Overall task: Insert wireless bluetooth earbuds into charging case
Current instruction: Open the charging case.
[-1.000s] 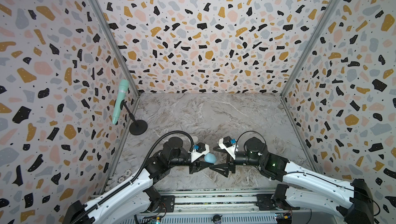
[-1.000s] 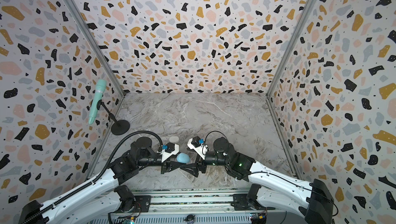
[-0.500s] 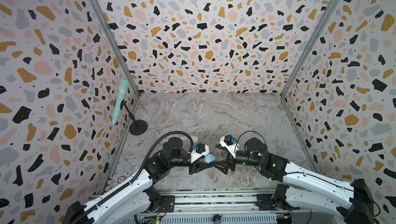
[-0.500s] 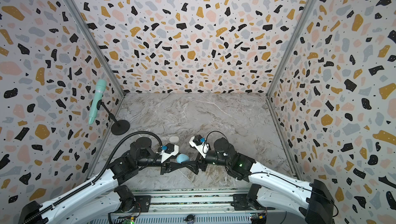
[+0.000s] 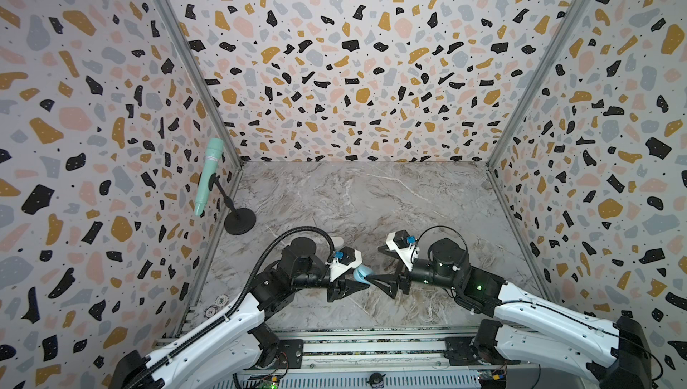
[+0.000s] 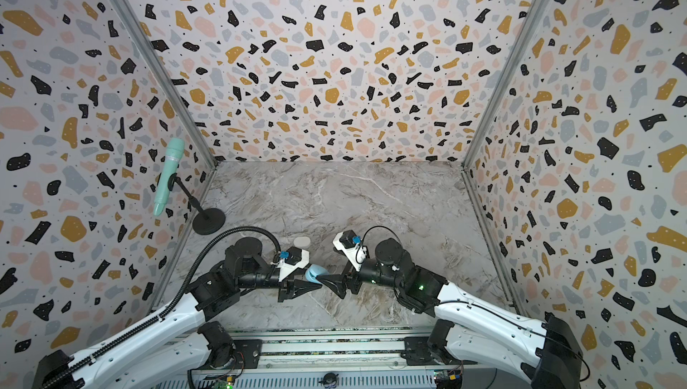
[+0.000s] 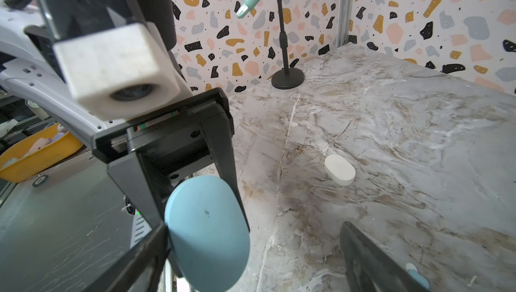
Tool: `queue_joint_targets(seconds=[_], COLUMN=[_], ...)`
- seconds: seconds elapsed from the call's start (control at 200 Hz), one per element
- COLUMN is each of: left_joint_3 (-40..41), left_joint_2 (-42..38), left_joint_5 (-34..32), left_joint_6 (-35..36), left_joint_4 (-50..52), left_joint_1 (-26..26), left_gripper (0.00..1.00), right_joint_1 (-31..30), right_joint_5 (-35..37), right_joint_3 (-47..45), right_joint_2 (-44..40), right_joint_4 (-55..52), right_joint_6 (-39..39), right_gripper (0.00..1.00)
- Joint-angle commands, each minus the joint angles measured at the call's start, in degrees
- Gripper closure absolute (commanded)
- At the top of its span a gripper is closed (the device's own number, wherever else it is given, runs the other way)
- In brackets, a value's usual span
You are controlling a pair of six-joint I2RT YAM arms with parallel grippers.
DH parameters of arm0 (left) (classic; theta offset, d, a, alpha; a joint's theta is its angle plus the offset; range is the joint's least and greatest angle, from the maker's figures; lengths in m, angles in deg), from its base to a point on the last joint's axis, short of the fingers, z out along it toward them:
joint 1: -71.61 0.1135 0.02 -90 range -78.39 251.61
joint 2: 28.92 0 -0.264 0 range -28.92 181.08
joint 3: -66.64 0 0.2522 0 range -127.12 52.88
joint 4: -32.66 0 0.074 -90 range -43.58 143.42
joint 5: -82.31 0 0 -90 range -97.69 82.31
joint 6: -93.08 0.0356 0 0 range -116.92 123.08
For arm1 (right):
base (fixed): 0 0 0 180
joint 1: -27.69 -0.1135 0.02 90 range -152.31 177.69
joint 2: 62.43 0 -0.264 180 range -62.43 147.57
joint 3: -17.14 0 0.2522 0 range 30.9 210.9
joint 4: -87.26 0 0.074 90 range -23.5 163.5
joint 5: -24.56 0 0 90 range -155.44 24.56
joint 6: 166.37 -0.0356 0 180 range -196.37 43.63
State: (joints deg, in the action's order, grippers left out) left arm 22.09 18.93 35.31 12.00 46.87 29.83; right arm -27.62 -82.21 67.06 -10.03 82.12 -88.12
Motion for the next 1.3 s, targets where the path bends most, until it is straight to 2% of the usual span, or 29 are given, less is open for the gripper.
queue_joint_targets(seconds=[0.0, 0.345, 0.551, 1.006, 1.146, 1.291], left_joint_3=[-0.47, -0.41, -0.43, -0.5, -0.5, -0.57], left_joint_2=[-0.83, -1.01, -1.3, -1.8, -1.89, -1.87], left_joint_5=[2.44, 2.04, 2.0, 1.64, 1.82, 1.95], left_joint_6=[0.12, 0.29, 0.26, 0.56, 0.54, 0.56], left_joint_4=[-1.03, -1.04, -0.8, -0.69, -0.54, -0.53], left_joint_1=[-0.17, -0.18, -0.21, -0.19, -0.23, -0.22], left_gripper=[1.0, 1.0, 1.0, 1.0, 1.0, 1.0], right_joint_1=[1.08, 1.47, 1.78, 2.14, 2.28, 2.32], right_joint_5=[0.56, -0.88, -0.87, -0.82, -0.5, -4.05], right_joint_3=[1.4, 2.16, 2.77, 3.3, 3.2, 3.21], right_joint_2=[-0.81, -0.37, -0.24, -0.79, -0.83, -0.51], right_joint_4=[-0.07, -0.84, -2.0, -3.6, -3.62, -3.01], right_joint_6=[-1.22, -1.1, -0.73, -0.49, -0.46, 0.15], right_gripper=[0.05, 0.1, 0.2, 0.27, 0.32, 0.4])
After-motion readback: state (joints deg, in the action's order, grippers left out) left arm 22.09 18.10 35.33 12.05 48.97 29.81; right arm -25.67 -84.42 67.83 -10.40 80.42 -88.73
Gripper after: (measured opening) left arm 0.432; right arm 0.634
